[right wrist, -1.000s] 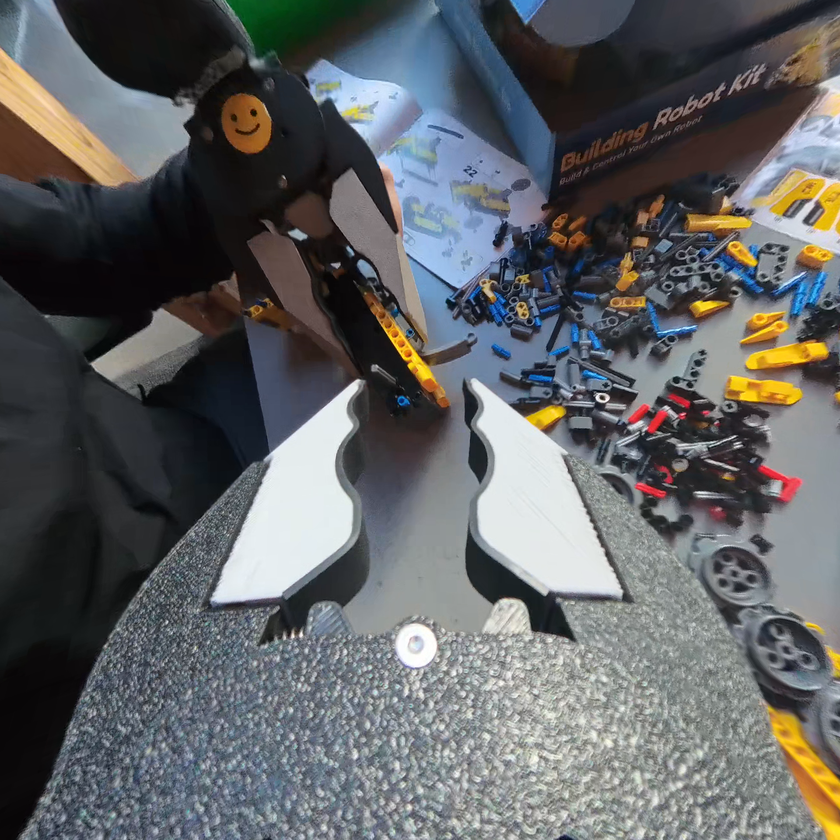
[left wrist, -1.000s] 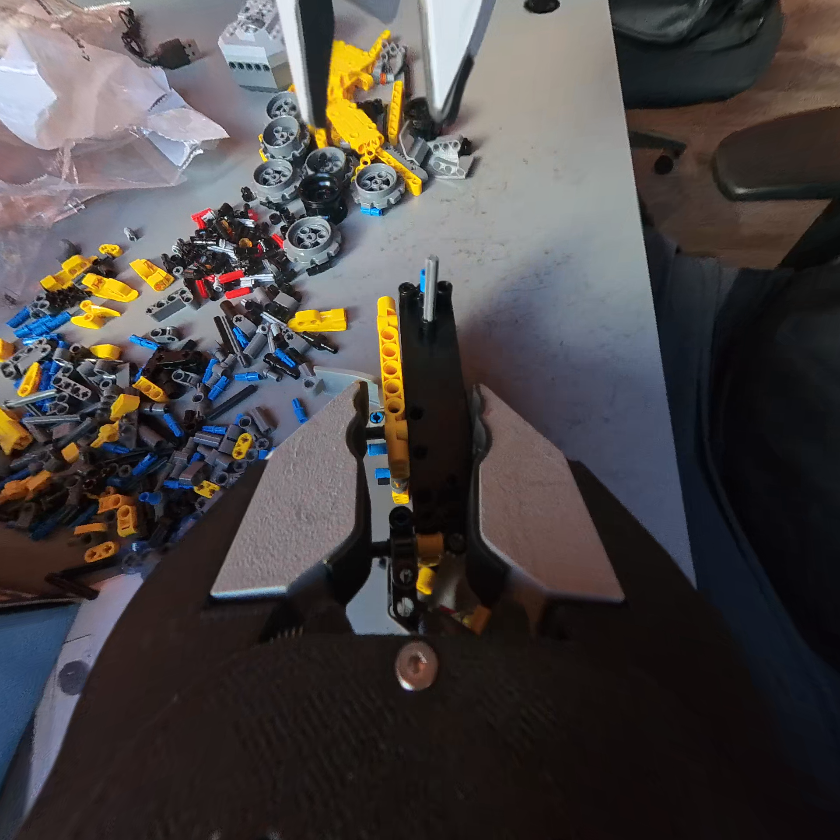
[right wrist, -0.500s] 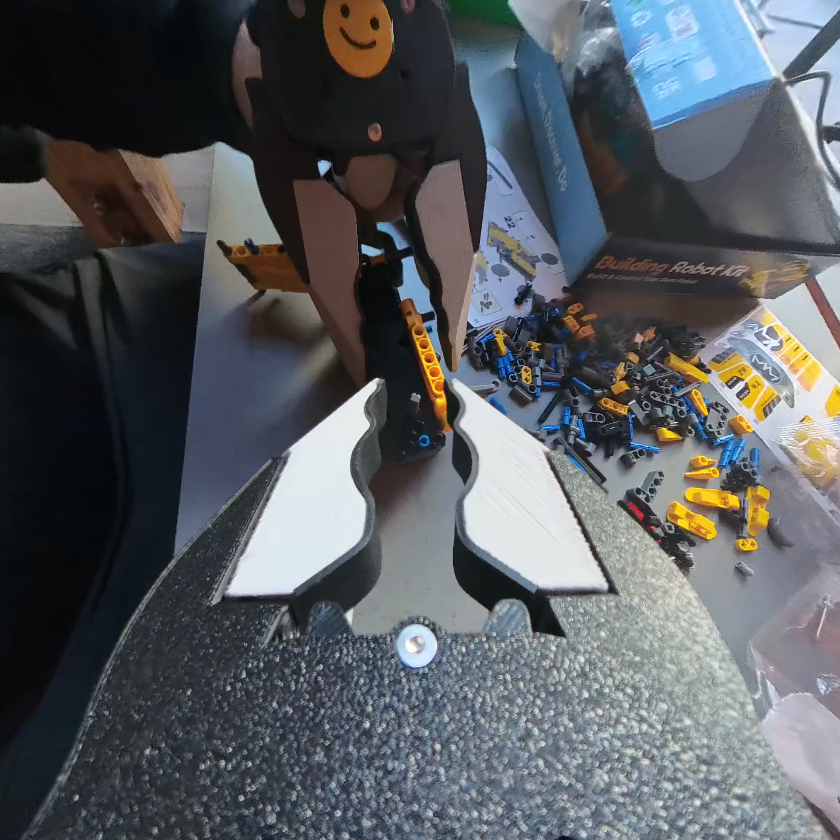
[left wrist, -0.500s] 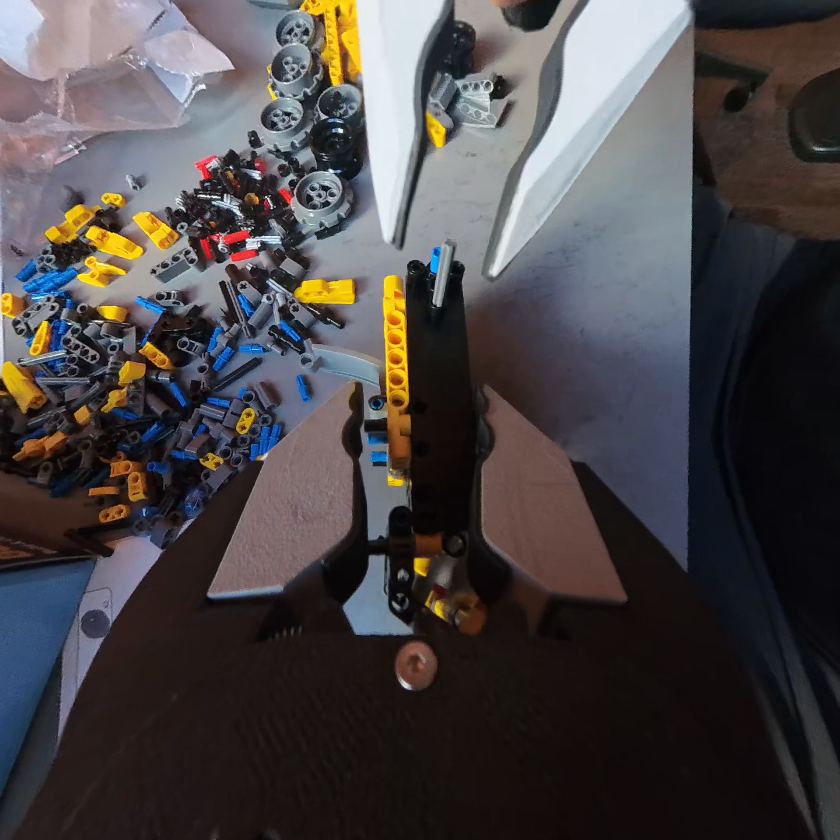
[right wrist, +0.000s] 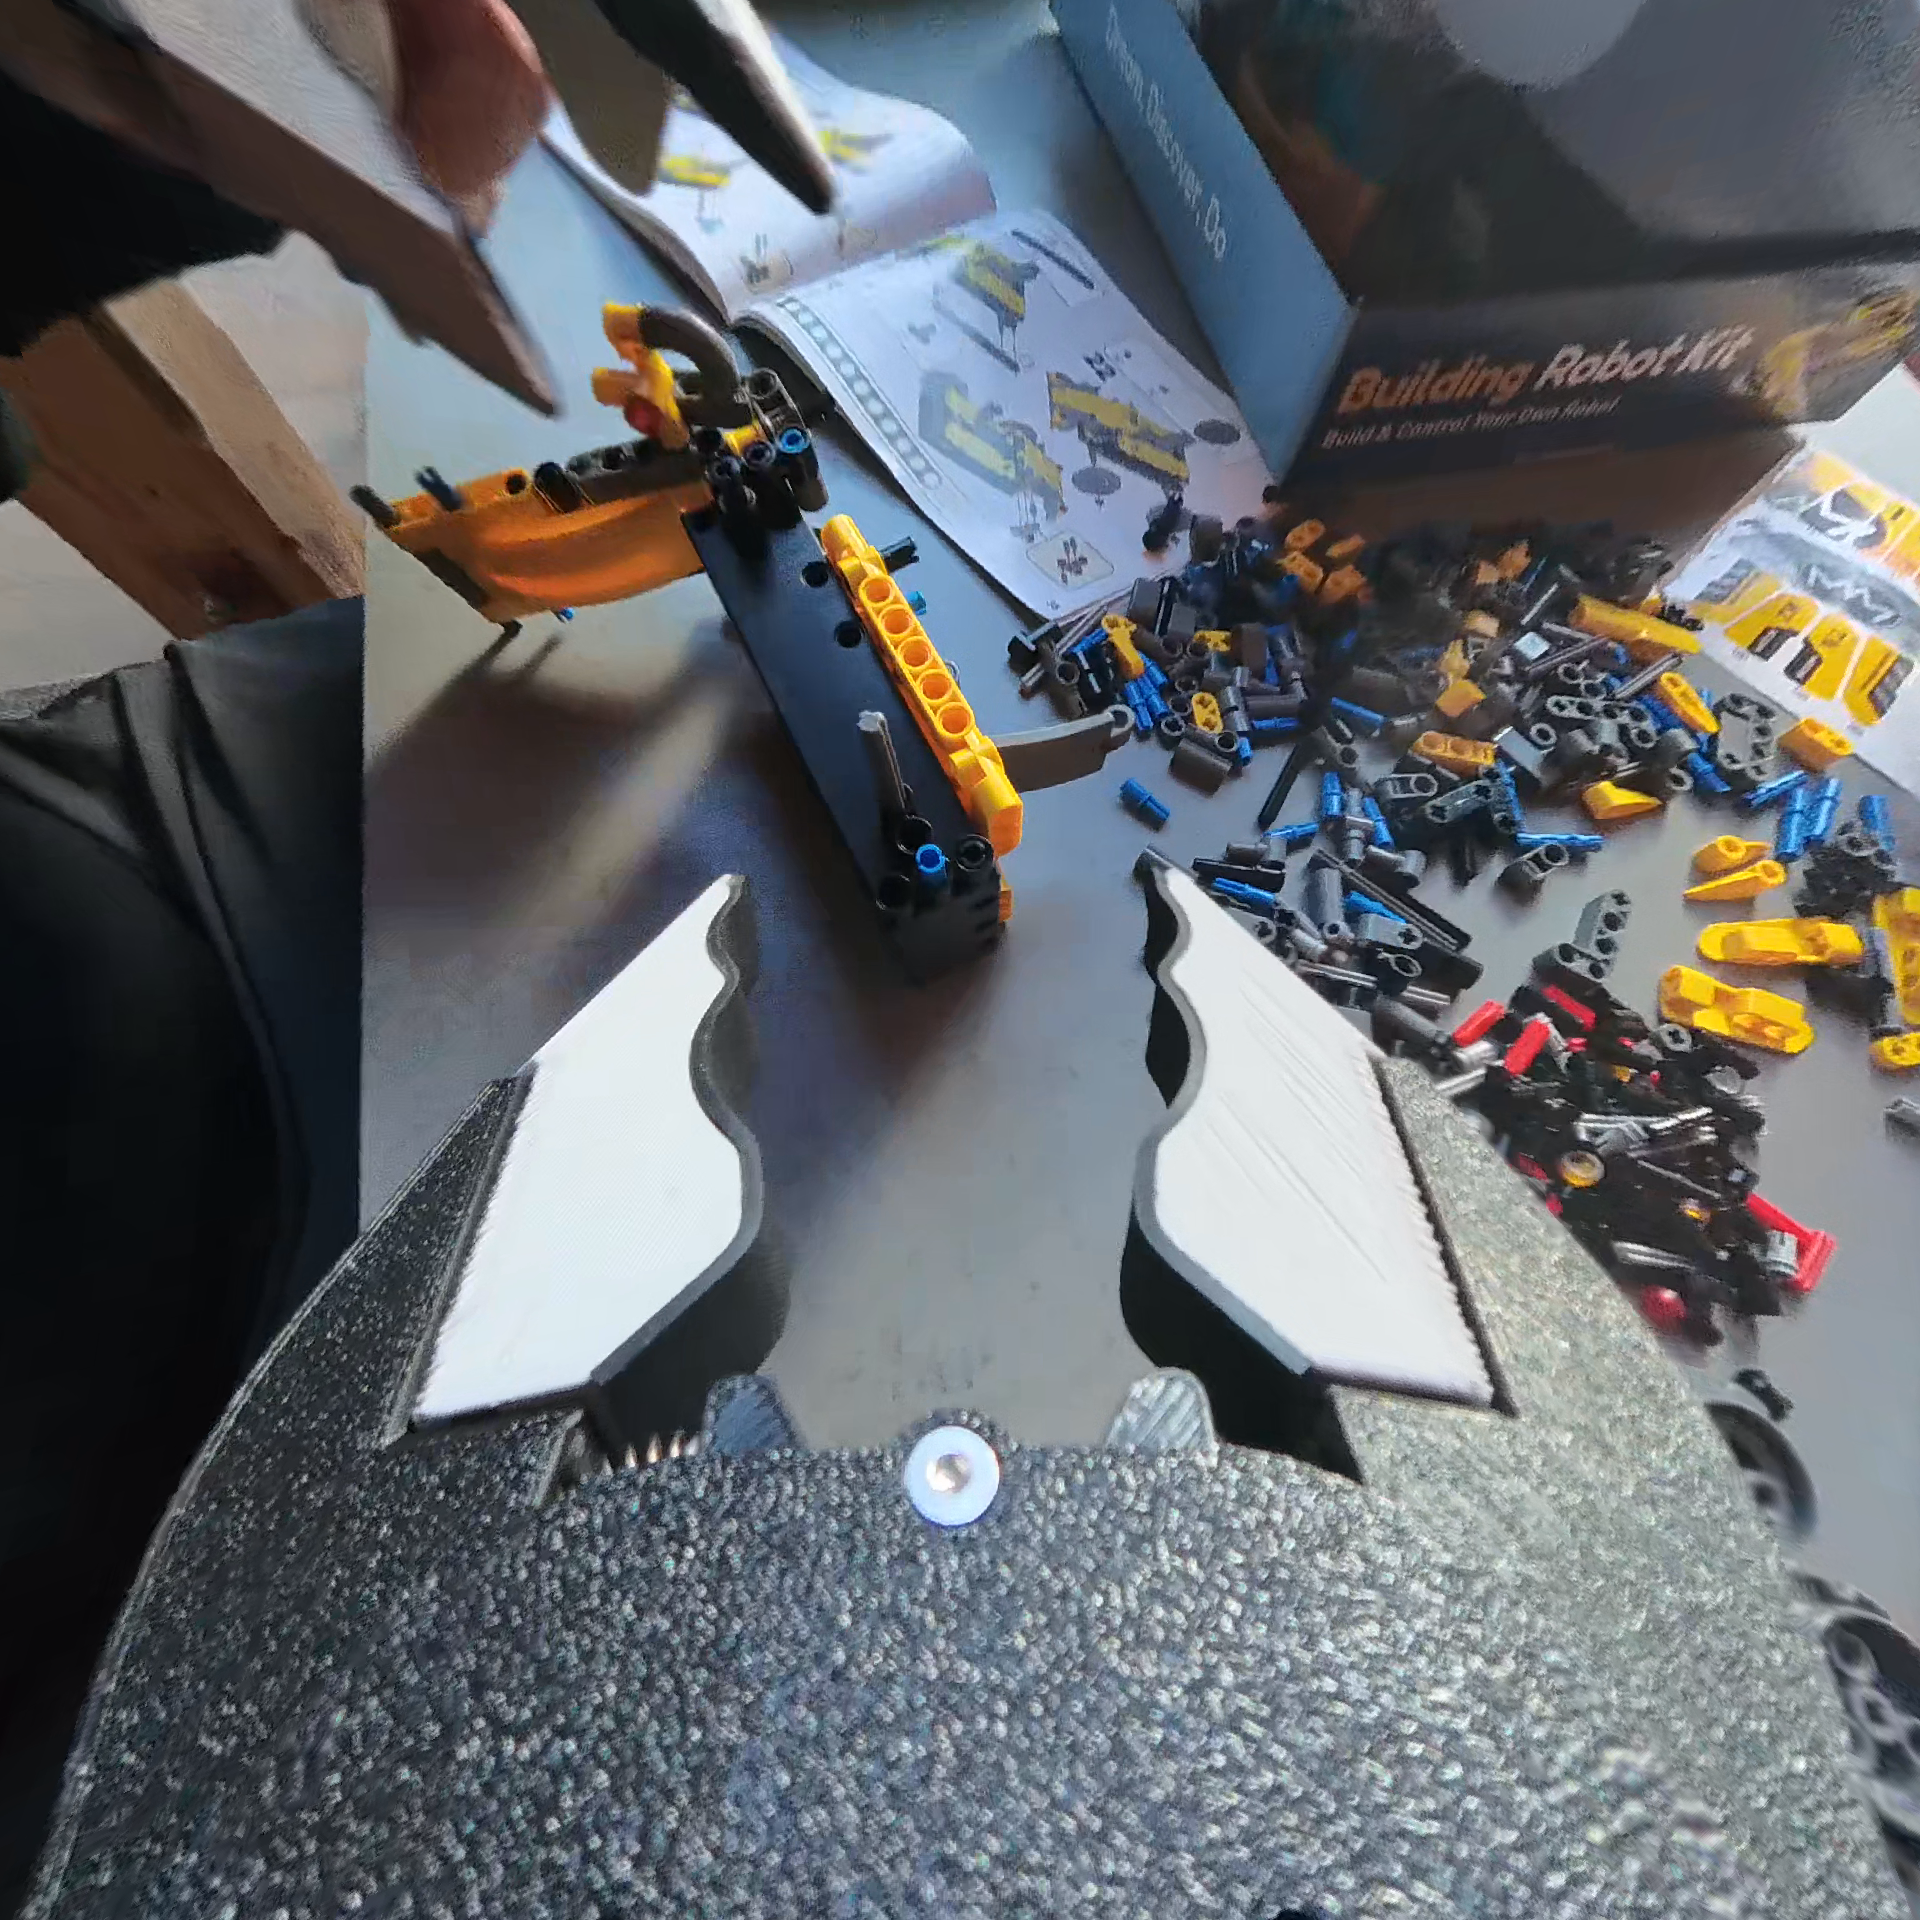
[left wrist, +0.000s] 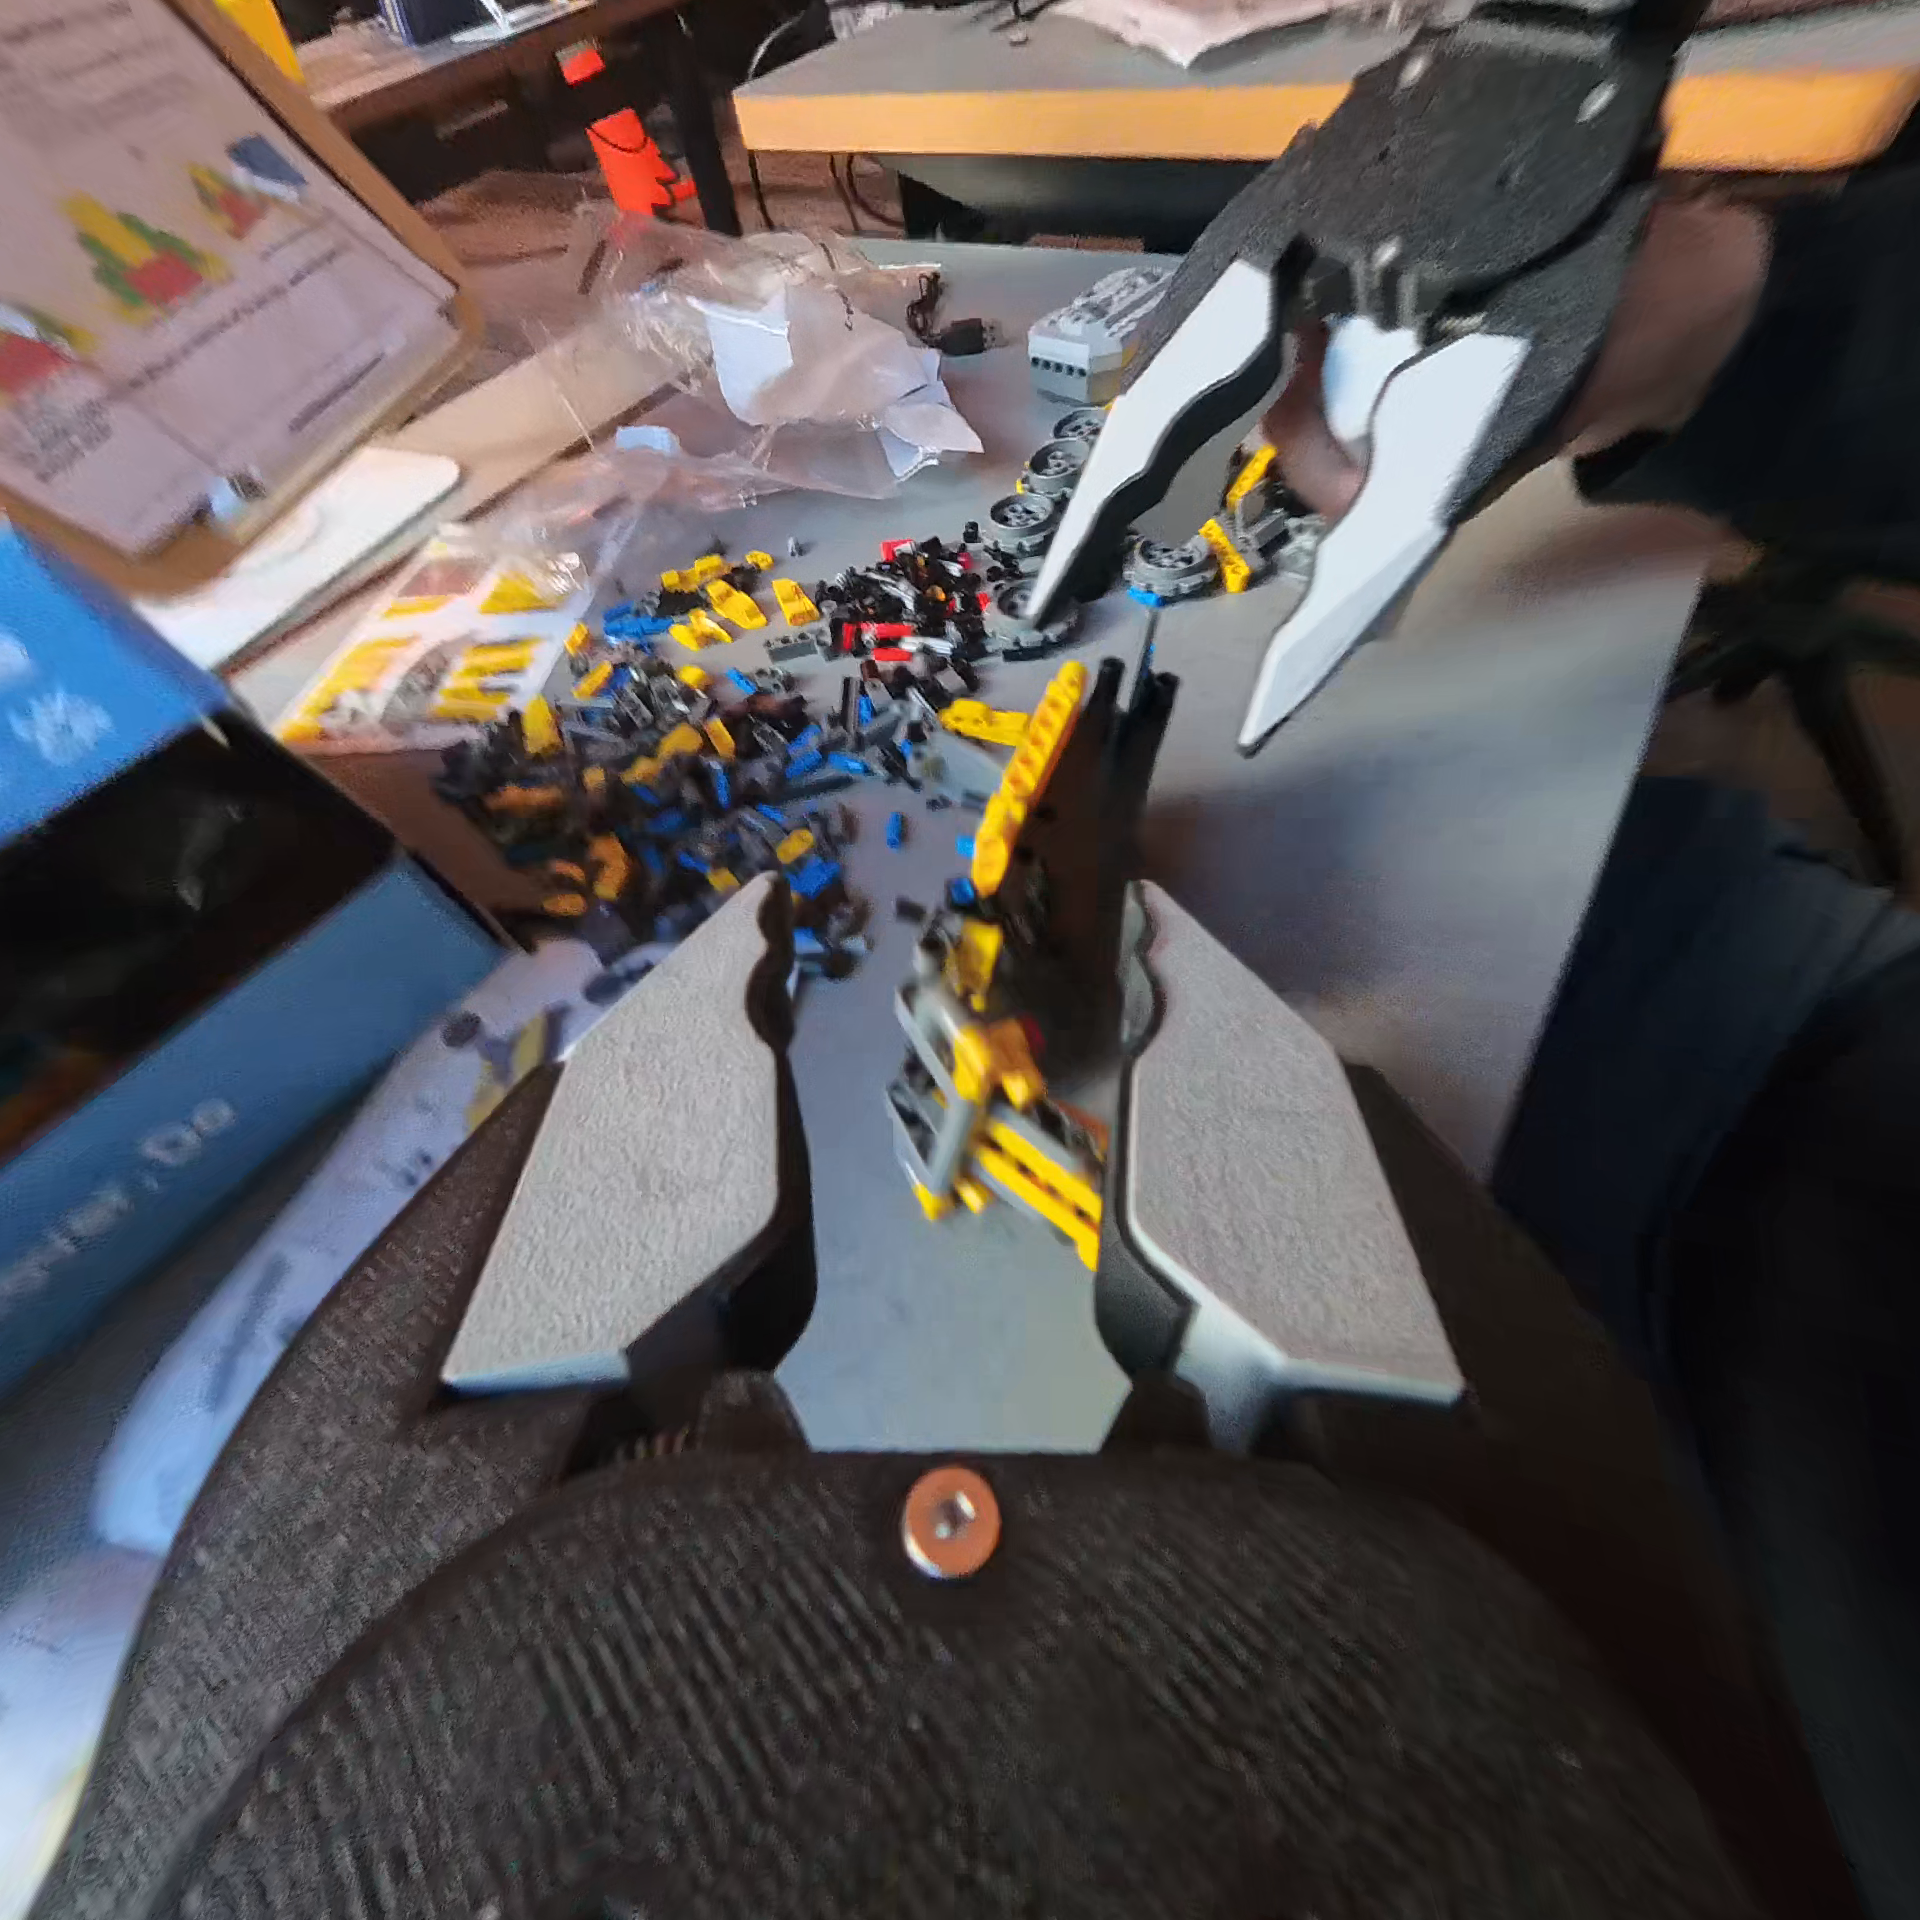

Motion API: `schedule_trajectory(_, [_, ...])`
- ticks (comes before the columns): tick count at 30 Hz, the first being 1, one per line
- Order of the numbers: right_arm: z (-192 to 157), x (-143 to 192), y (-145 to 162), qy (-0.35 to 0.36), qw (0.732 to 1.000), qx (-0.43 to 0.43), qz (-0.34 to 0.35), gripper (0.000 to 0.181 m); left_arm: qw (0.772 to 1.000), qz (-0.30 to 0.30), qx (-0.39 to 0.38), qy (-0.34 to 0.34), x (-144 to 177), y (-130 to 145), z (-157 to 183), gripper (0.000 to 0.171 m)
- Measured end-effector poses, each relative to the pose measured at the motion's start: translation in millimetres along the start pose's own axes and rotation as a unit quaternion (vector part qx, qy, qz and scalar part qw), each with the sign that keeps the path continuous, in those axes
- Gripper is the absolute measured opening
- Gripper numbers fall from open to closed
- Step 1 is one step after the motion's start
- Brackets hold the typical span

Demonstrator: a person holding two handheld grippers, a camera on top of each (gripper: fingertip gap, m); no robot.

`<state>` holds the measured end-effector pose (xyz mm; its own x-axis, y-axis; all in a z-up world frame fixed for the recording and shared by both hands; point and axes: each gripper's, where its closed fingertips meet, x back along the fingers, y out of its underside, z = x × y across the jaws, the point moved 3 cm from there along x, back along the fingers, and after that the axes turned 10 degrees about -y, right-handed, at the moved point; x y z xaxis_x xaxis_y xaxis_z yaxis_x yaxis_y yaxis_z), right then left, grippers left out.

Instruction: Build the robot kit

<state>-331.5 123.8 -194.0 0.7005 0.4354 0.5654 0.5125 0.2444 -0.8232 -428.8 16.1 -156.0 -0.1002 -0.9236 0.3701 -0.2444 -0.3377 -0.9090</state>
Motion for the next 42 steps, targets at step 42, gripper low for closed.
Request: schedule_trajectory(42, [-17.1, -35.3, 4.3, 0.134, 0.941, 0.308, -0.037, 0.037, 0.987, -0.092, 0.126, 0.046, 12.8, 59.4, 22.4, 0.045])
